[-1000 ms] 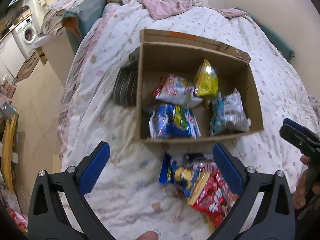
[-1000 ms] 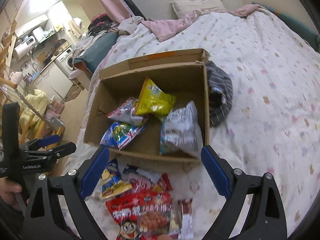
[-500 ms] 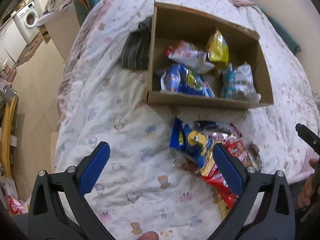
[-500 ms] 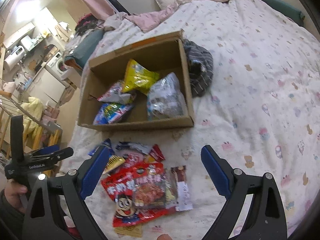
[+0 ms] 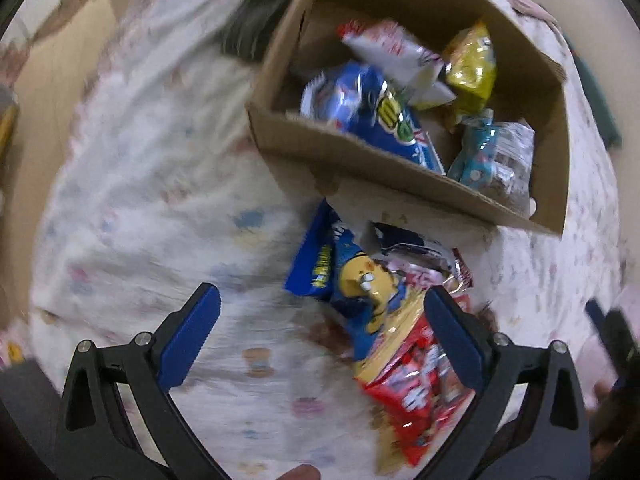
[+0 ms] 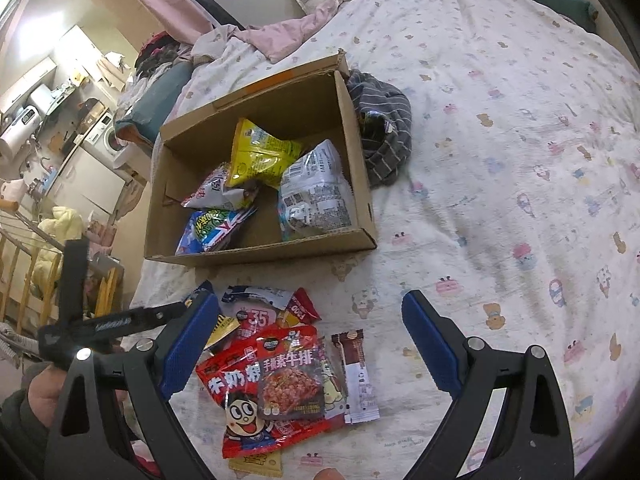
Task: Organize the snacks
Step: 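Grasp the blue cartoon snack bag with the left tool while the right tool grasps a brown stick pack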
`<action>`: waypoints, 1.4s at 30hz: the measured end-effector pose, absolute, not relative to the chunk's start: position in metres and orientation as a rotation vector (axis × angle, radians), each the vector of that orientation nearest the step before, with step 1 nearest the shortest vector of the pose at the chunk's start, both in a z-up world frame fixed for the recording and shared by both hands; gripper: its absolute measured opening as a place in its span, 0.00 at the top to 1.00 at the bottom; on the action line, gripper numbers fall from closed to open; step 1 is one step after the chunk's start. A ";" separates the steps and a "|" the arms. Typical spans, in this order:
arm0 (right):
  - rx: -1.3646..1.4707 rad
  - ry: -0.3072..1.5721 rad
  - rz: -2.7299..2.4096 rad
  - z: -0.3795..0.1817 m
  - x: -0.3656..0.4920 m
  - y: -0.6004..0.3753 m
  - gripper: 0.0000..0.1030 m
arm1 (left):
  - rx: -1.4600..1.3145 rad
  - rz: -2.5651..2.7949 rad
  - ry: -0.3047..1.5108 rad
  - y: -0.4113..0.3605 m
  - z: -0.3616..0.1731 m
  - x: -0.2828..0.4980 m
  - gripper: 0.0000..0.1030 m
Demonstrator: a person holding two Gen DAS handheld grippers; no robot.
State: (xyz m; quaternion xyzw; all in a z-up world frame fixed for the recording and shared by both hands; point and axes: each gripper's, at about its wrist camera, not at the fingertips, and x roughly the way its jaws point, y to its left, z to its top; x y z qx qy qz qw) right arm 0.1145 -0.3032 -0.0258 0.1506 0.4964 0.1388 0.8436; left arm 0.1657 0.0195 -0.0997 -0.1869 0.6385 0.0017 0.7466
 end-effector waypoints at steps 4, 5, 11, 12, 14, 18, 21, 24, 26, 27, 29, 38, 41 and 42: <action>0.315 1.058 0.280 -0.030 0.114 -0.309 0.08 | -0.440 0.021 1.434 0.011 -0.116 0.176 0.18; 0.315 1.060 0.277 -0.030 0.114 -0.311 0.08 | -0.449 0.023 1.443 0.010 -0.120 0.178 0.20; 0.293 1.055 0.254 -0.032 0.109 -0.319 0.08 | -0.484 0.011 1.510 0.002 -0.138 0.179 0.42; 0.290 1.056 0.252 -0.032 0.108 -0.320 0.08 | -0.483 0.011 1.508 0.002 -0.138 0.179 0.47; 0.298 1.064 0.249 -0.034 0.108 -0.324 0.08 | -0.476 0.009 1.501 0.001 -0.136 0.179 0.54; 0.345 1.112 0.251 -0.042 0.112 -0.331 0.08 | -0.415 -0.008 1.480 0.002 -0.123 0.174 0.63; 0.366 1.205 0.252 -0.060 0.115 -0.331 0.09 | -0.369 -0.009 1.451 0.007 -0.112 0.169 0.63; 0.451 1.298 0.282 -0.082 0.116 -0.334 0.24 | -0.344 0.033 1.420 0.018 -0.106 0.168 0.63; 0.535 1.364 0.312 -0.099 0.117 -0.337 0.34 | -0.367 0.027 1.427 0.023 -0.106 0.169 0.63; 0.543 1.379 0.309 -0.103 0.116 -0.337 0.38 | -0.372 0.020 1.429 0.022 -0.106 0.168 0.63; 0.535 1.396 0.299 -0.108 0.117 -0.335 0.40 | -0.353 0.016 1.424 0.019 -0.106 0.168 0.63; 0.363 1.504 0.273 -0.132 0.123 -0.300 0.57 | -0.255 -0.019 1.394 0.011 -0.099 0.159 0.63; 0.316 1.526 0.259 -0.139 0.124 -0.293 0.68 | -0.268 -0.002 1.384 0.021 -0.099 0.156 0.63; 0.327 1.531 0.263 -0.140 0.124 -0.293 0.78 | -0.271 0.004 1.379 0.024 -0.098 0.155 0.63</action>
